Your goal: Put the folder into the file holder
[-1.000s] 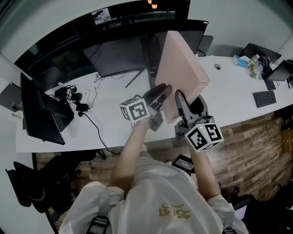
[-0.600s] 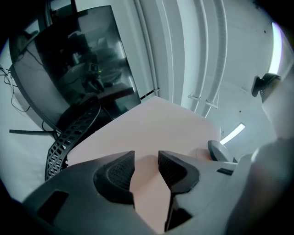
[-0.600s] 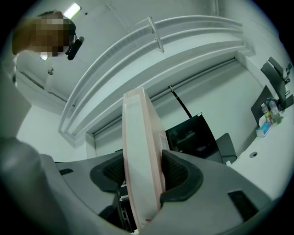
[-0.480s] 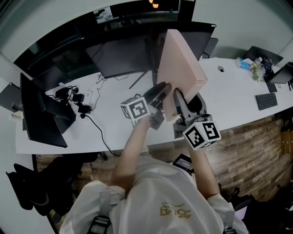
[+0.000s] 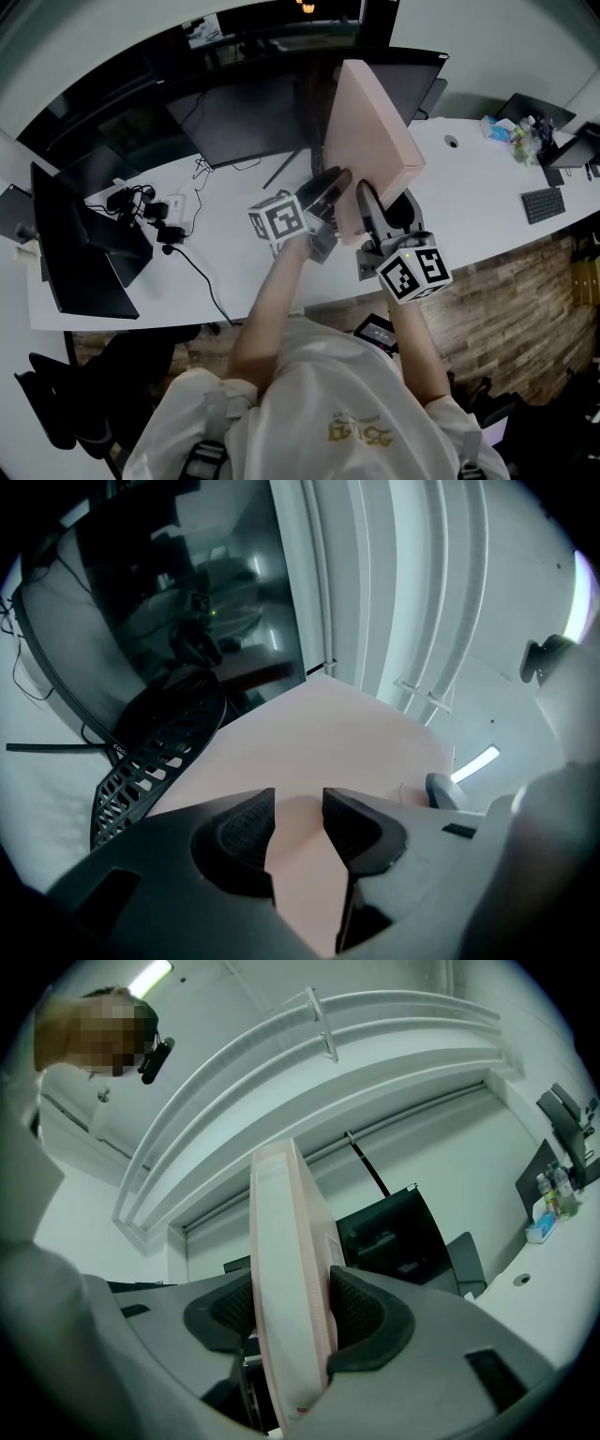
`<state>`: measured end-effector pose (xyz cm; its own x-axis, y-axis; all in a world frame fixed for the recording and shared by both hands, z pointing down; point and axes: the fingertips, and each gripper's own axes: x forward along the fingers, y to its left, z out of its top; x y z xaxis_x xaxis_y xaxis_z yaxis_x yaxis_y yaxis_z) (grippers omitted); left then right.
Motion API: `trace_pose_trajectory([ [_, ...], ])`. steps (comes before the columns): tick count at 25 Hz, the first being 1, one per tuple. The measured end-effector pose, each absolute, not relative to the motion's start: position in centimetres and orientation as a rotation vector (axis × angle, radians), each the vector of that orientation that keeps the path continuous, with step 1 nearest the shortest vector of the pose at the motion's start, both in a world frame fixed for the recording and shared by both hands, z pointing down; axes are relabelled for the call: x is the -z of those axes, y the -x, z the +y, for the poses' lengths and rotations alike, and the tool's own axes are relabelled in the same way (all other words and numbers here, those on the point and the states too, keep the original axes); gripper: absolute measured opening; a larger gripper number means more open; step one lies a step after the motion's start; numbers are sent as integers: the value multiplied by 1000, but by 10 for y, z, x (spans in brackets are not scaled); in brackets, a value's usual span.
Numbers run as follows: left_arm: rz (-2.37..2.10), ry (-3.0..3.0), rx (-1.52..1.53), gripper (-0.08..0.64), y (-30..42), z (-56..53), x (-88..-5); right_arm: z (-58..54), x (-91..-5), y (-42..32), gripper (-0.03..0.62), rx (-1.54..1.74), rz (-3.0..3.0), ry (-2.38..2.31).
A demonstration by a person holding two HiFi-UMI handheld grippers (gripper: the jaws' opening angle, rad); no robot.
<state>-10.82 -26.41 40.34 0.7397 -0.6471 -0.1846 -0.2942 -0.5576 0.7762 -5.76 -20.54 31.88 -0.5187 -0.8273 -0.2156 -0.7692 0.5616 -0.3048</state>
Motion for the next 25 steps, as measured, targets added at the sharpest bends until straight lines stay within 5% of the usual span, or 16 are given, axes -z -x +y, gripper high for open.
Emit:
trace_pose_trajectory([
  [25, -678, -2125, 550, 146, 112, -319, -435, -255, -355, 60, 222, 210, 2397, 1304],
])
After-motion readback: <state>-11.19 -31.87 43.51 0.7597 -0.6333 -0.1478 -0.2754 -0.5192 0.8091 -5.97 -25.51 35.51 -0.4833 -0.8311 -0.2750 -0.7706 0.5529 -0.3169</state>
